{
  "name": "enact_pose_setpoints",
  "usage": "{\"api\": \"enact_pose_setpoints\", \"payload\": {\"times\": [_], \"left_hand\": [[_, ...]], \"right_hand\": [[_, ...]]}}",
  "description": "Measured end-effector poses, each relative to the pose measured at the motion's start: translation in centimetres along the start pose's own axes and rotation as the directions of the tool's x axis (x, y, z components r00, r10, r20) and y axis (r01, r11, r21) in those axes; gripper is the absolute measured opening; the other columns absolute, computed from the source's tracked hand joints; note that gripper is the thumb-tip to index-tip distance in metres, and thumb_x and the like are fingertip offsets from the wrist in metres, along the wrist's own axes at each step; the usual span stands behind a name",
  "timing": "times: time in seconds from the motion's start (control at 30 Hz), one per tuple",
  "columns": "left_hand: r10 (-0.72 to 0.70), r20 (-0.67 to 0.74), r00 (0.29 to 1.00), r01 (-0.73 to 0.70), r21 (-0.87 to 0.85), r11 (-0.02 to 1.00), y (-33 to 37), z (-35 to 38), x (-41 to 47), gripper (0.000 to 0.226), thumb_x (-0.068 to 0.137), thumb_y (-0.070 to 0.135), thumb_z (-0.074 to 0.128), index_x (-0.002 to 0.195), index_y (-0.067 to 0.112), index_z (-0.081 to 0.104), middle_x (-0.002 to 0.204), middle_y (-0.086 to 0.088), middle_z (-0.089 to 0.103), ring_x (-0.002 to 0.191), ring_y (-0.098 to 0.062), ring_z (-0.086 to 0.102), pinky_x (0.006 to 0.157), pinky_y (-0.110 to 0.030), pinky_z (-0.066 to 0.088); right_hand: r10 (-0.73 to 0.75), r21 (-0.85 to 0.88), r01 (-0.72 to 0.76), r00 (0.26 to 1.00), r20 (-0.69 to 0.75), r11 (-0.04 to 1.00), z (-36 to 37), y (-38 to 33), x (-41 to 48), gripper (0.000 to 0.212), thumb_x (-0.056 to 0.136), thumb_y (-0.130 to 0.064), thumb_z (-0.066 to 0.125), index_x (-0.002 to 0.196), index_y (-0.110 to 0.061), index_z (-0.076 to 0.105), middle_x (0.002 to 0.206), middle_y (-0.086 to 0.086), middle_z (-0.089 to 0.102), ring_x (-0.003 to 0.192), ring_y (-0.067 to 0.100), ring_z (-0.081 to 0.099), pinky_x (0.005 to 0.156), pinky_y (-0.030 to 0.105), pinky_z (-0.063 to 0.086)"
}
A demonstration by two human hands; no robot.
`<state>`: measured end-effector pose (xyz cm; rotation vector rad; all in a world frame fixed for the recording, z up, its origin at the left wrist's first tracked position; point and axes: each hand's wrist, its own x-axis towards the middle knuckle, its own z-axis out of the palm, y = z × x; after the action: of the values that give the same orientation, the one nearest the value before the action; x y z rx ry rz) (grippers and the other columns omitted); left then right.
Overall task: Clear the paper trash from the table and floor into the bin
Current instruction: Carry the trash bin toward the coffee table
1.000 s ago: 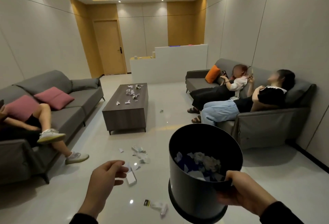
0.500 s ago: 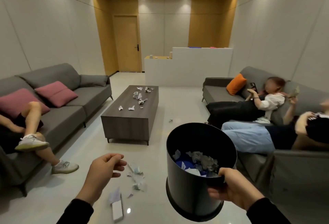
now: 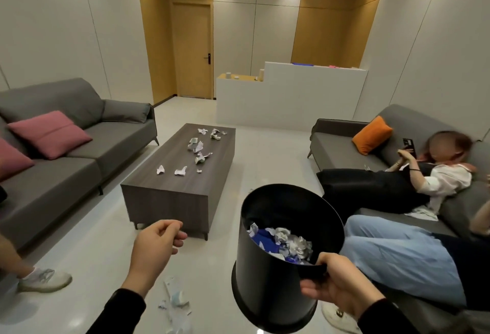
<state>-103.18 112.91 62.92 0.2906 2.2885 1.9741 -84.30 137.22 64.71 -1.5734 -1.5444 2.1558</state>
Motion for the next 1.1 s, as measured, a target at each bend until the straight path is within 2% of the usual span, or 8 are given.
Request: {"api": "enact_pose_setpoints", "payload": {"times": [0.1,0.23,0.33,0.47,0.6,0.73,0.9,1.1], "left_hand": [[-0.021,0.02,1.0,0.022,-0.027,0.999,-0.4,3.9,8.9,0.018,0.09,0.012,0.055,0.079,0.015,0.069,0.07,-0.01,0.07,0.063,-0.02,0.062,0.053,-0.027,0.049],[-0.069,0.056,0.996,0.071,-0.038,0.997,-0.1,8.3,20.6,0.017,0.087,0.011,0.058,0.076,0.013,0.071,0.06,-0.004,0.071,0.057,-0.017,0.061,0.051,-0.028,0.049],[-0.086,0.095,0.992,0.089,-0.036,0.995,0.8,12.1,27.7,0.017,0.087,0.011,0.057,0.077,0.013,0.071,0.058,-0.001,0.071,0.055,-0.014,0.059,0.05,-0.026,0.048],[-0.089,0.126,0.988,0.095,-0.041,0.995,1.5,17.5,36.4,0.017,0.088,0.01,0.056,0.076,0.012,0.069,0.056,0.0,0.069,0.053,-0.013,0.058,0.05,-0.025,0.046],[-0.088,0.095,0.992,0.093,-0.045,0.995,0.9,22.9,45.0,0.016,0.088,0.008,0.055,0.077,0.007,0.068,0.057,0.0,0.068,0.052,-0.014,0.056,0.049,-0.026,0.045],[-0.116,0.042,0.992,0.118,-0.032,0.993,0.8,28.3,53.2,0.016,0.088,0.004,0.054,0.078,0.003,0.067,0.065,-0.009,0.068,0.054,-0.017,0.055,0.049,-0.026,0.044],[-0.175,-0.034,0.984,0.175,-0.023,0.984,0.9,33.0,62.3,0.016,0.088,0.004,0.054,0.079,0.003,0.067,0.067,-0.012,0.068,0.054,-0.018,0.056,0.045,-0.021,0.046],[-0.223,-0.094,0.97,0.221,-0.031,0.975,-0.6,36.6,73.6,0.016,0.088,0.007,0.055,0.077,0.004,0.068,0.068,-0.011,0.068,0.055,-0.018,0.055,0.05,-0.026,0.044]], "right_hand": [[-0.008,-0.043,0.007,0.999,-0.035,0.999,2.3,-5.7,6.6,0.013,0.09,-0.004,0.034,0.087,0.003,0.045,0.072,0.026,0.055,0.041,0.031,0.058,0.032,0.031,0.05],[-0.014,-0.043,0.013,0.999,-0.029,0.999,4.7,-13.8,14.7,0.017,0.09,-0.004,0.035,0.085,0.003,0.049,0.068,0.024,0.054,0.049,0.033,0.054,0.031,0.03,0.049],[-0.021,-0.045,0.019,0.999,-0.044,0.999,5.6,-19.2,19.5,0.017,0.09,-0.003,0.035,0.097,0.003,0.05,0.07,0.025,0.057,0.052,0.035,0.057,0.034,0.031,0.052],[-0.037,-0.043,0.035,0.998,-0.047,0.998,6.1,-25.8,27.1,0.025,0.089,-0.003,0.036,0.106,0.01,0.049,0.06,0.026,0.061,0.034,0.031,0.06,0.036,0.03,0.051],[-0.008,-0.068,0.007,1.0,-0.016,0.998,7.0,-32.2,36.2,0.024,0.088,-0.004,0.036,0.105,0.009,0.047,0.071,0.028,0.058,0.039,0.033,0.06,0.036,0.03,0.051],[0.01,-0.133,-0.006,1.0,0.028,0.991,8.4,-39.4,44.8,0.018,0.089,-0.005,0.037,0.093,0.005,0.052,0.072,0.026,0.059,0.039,0.032,0.059,0.036,0.029,0.051],[0.027,-0.186,-0.013,0.997,0.07,0.982,10.6,-49.1,53.8,0.023,0.088,0.001,0.038,0.106,0.007,0.049,0.073,0.025,0.061,0.053,0.036,0.06,0.034,0.03,0.051],[0.025,-0.163,-0.011,0.997,0.08,0.986,15.1,-57.1,63.5,0.029,0.089,0.003,0.036,0.117,0.007,0.043,0.076,0.025,0.059,0.059,0.037,0.06,0.032,0.031,0.051]]}}
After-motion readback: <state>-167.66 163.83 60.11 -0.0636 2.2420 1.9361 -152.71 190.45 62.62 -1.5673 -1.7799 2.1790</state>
